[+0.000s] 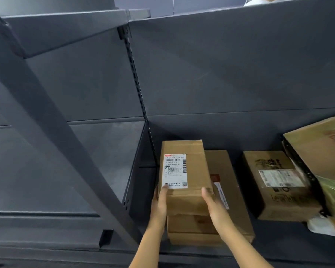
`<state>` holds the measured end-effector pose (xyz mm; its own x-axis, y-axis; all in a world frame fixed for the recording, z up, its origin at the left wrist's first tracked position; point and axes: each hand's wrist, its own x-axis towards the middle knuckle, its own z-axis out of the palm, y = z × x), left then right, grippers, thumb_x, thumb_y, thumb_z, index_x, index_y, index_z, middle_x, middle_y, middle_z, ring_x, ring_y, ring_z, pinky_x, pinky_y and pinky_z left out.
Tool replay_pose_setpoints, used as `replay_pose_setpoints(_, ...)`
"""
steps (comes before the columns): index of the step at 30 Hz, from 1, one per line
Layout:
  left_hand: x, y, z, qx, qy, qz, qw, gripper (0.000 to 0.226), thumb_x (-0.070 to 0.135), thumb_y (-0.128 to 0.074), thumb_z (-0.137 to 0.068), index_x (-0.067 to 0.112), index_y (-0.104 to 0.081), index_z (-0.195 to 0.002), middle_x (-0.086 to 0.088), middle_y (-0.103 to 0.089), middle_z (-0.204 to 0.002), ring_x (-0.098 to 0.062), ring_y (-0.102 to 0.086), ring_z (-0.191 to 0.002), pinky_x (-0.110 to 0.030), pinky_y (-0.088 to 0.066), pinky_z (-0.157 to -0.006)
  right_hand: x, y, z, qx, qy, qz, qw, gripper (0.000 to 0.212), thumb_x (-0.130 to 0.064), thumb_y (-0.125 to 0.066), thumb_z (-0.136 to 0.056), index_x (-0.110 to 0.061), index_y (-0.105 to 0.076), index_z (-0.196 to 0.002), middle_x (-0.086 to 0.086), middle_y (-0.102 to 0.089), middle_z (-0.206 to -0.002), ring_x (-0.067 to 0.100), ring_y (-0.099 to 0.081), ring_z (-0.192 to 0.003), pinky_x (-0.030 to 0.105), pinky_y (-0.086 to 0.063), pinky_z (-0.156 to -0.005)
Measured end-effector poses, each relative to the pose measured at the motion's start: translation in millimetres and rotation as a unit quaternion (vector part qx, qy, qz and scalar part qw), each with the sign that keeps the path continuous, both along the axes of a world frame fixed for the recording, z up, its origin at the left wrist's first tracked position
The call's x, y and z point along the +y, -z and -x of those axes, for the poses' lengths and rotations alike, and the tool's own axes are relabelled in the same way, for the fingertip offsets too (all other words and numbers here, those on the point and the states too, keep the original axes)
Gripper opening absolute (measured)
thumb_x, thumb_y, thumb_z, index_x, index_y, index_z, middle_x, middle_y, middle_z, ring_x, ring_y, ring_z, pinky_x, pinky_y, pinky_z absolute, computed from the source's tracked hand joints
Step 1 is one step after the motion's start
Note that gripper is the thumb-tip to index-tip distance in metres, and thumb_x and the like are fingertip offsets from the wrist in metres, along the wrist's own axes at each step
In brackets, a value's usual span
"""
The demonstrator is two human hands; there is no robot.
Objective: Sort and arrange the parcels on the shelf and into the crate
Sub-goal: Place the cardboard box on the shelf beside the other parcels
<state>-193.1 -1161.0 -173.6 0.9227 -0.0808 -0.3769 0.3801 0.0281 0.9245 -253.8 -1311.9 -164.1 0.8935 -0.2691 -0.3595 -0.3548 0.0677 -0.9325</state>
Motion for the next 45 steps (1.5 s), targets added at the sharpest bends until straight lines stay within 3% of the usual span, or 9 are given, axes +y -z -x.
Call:
replay_pose_setpoints(4, -13, -4, -24, -0.007, -0.015, -0.016, 1.0, 0.044, 0.041, -0.05, -0.095, 0.02, -0.054, -0.132, -0.003, -0.062, -0.127, -0.021, -0.055, -0.121, -0.045, -0.04, -0.109, -10, 11, -25, 0.026, 0.037, 0.0, 0.999, 0.058, -0.063, -0.038, -0.088, -0.04, -0.032, -0.141, -0.015, -0.04, -0.124, 0.014, -0.041, -0.12, 0.034, -0.036, -0.101)
replay_pose_setpoints(9, -27, -7, -45, -0.038, 0.016, -0.008, 0.999, 0.041, 0.042, -0.046, -0.097, 0.024, -0.053, -0.133, 0.002, -0.061, -0.128, -0.014, -0.055, -0.12, -0.041, -0.04, -0.109, -21, 10, -46, -0.038, 0.065, -0.008, 0.997, 0.027, -0.067, -0.04, -0.077, -0.067, -0.034, -0.104, -0.042, -0.041, -0.108, -0.01, -0.042, -0.102, 0.025, -0.029, -0.095)
replay_pose_setpoints(14, -30, 2, -60, -0.049, 0.015, -0.018, 0.999, 0.033, 0.046, -0.048, -0.094, 0.032, -0.06, -0.122, 0.007, -0.069, -0.115, -0.011, -0.064, -0.107, -0.039, -0.051, -0.096, -29, 23, -57, -0.067, 0.057, -0.003, 0.996, 0.031, -0.074, -0.045, -0.076, -0.066, -0.046, -0.106, -0.036, -0.057, -0.11, -0.007, -0.05, -0.112, 0.026, -0.038, -0.097)
replay_pose_setpoints(19, -31, 4, -62, -0.048, 0.005, -0.029, 0.998, 0.028, 0.045, -0.05, -0.093, 0.034, -0.062, -0.116, 0.012, -0.07, -0.11, -0.009, -0.063, -0.108, -0.033, -0.048, -0.095, -33, 22, -60, -0.06, 0.032, -0.026, 0.997, 0.038, -0.067, -0.045, -0.075, -0.06, -0.043, -0.113, -0.048, -0.055, -0.102, -0.023, -0.047, -0.102, 0.009, -0.038, -0.081)
replay_pose_setpoints(23, -32, -3, -60, -0.034, -0.004, -0.022, 0.999, 0.034, 0.04, -0.047, -0.096, 0.025, -0.057, -0.126, 0.003, -0.065, -0.12, -0.017, -0.059, -0.115, -0.041, -0.043, -0.105, -37, 21, -60, -0.052, 0.0, -0.005, 0.999, 0.065, -0.062, -0.04, -0.083, -0.036, -0.033, -0.142, -0.029, -0.052, -0.122, -0.01, -0.047, -0.11, 0.013, -0.034, -0.087)
replay_pose_setpoints(31, -30, -16, -47, 0.02, 0.002, -0.01, 1.0, 0.048, 0.05, -0.048, -0.094, 0.026, -0.049, -0.135, -0.004, -0.058, -0.132, -0.024, -0.054, -0.121, -0.047, -0.04, -0.109, -45, -1, -49, 0.075, -0.04, 0.036, 0.996, 0.088, -0.077, -0.042, -0.077, -0.03, -0.023, -0.149, -0.001, -0.034, -0.152, 0.024, -0.034, -0.137, 0.037, -0.029, -0.106)
replay_pose_setpoints(37, -44, -18, -12, 0.013, -0.114, -0.059, 0.992, 0.088, 0.066, -0.049, -0.085, 0.017, -0.019, -0.152, -0.013, -0.022, -0.157, -0.032, -0.023, -0.144, -0.048, -0.021, -0.117, -68, 11, 8, -0.055, 0.108, 0.184, 0.975, 0.072, -0.054, -0.057, -0.084, -0.03, -0.03, -0.146, -0.002, -0.042, -0.146, 0.014, -0.041, -0.131, 0.029, -0.038, -0.1)
replay_pose_setpoints(40, -70, -29, 21, -0.113, -0.167, -0.156, 0.967, 0.076, 0.044, -0.057, -0.09, 0.006, -0.023, -0.147, -0.02, -0.014, -0.154, -0.035, -0.015, -0.14, -0.041, -0.018, -0.113, -93, 23, 41, -0.033, 0.18, 0.21, 0.96, 0.075, -0.051, -0.059, -0.084, -0.021, -0.03, -0.146, 0.002, -0.04, -0.147, 0.019, -0.039, -0.133, 0.029, -0.034, -0.1)
replay_pose_setpoints(45, -120, -22, 66, -0.407, 0.095, -0.275, 0.866, 0.076, 0.053, -0.044, -0.081, 0.004, -0.031, -0.138, -0.011, -0.016, -0.147, -0.017, -0.012, -0.134, -0.034, -0.012, -0.11, -133, 34, 89, 0.025, 0.268, 0.183, 0.945, 0.079, -0.047, -0.062, -0.084, -0.012, -0.029, -0.146, 0.012, -0.031, -0.149, 0.028, -0.033, -0.135, 0.039, -0.033, -0.105)
